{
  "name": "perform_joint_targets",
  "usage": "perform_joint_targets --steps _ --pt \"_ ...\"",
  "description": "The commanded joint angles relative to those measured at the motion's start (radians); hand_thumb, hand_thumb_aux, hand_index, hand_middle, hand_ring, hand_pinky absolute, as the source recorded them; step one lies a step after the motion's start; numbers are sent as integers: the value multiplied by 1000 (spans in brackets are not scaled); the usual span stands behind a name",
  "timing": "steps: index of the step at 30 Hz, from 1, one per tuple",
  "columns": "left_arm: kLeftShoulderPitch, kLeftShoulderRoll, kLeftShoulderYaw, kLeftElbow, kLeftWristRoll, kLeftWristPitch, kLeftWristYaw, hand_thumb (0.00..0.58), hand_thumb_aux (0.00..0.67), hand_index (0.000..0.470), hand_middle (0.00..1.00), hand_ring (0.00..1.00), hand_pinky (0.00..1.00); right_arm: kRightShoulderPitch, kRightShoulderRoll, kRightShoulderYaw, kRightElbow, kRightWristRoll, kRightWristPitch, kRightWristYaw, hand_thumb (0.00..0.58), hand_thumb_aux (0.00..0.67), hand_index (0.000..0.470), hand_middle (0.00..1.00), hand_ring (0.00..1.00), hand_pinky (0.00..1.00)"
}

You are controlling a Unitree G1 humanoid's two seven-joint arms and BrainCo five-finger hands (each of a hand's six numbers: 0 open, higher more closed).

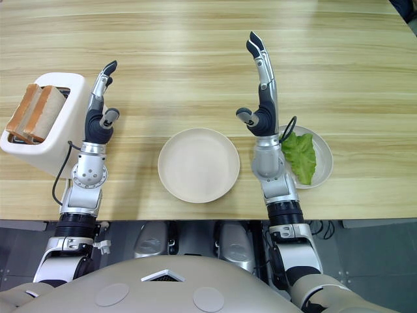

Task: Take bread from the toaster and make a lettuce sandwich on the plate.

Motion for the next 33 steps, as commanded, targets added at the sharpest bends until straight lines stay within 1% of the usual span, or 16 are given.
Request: perform_joint_targets --steps 1,33 --pt "-3 0 -5 6 -6 14 -6 0 0 0 0 0 0 5 -1 -9 -17 7 11 6 0 0 0 0 0 0" --pt "-10 -1 -1 2 -19 20 -12 0 0 0 0 0 0 10 0 -27 -27 26 37 16 0 0 0 0 0 0"
